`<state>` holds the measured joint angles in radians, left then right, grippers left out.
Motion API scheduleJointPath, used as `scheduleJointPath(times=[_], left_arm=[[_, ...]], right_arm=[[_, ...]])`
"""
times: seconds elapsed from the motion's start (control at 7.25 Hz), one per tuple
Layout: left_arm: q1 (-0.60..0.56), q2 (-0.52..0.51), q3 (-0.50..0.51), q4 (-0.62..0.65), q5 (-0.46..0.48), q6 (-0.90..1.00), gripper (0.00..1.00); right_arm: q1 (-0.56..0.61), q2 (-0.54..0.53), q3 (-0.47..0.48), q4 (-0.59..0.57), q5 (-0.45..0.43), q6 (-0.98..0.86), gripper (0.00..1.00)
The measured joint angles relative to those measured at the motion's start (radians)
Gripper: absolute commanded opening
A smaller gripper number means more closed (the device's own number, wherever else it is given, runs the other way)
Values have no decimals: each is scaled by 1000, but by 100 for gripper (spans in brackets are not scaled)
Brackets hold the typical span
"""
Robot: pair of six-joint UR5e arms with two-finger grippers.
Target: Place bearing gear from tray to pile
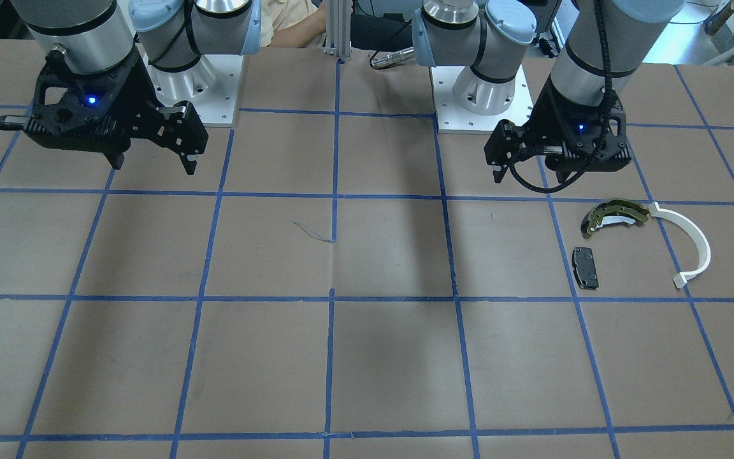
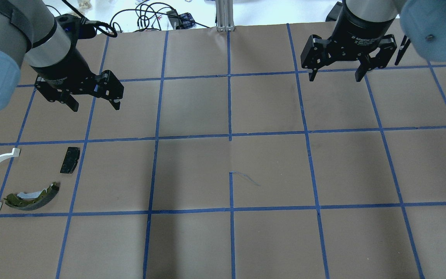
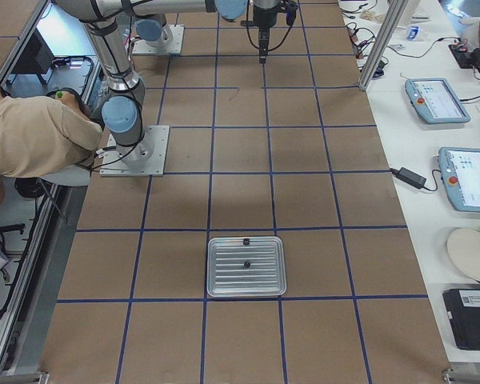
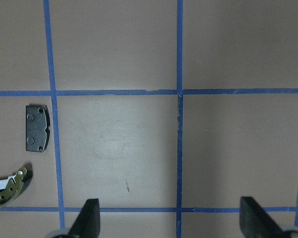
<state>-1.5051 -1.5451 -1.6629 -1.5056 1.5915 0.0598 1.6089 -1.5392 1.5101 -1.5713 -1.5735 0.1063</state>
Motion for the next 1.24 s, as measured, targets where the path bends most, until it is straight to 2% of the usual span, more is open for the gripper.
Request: scheduleJointPath(times=[0.69,1.24], left_arm=[[0,-1,-1,0,-1,0,100],[0,-1,-2,0,-1,0,100]], right_arm=[[0,1,2,2,-56,-7,100],[-29,1,-2,9,-63,-58,100]])
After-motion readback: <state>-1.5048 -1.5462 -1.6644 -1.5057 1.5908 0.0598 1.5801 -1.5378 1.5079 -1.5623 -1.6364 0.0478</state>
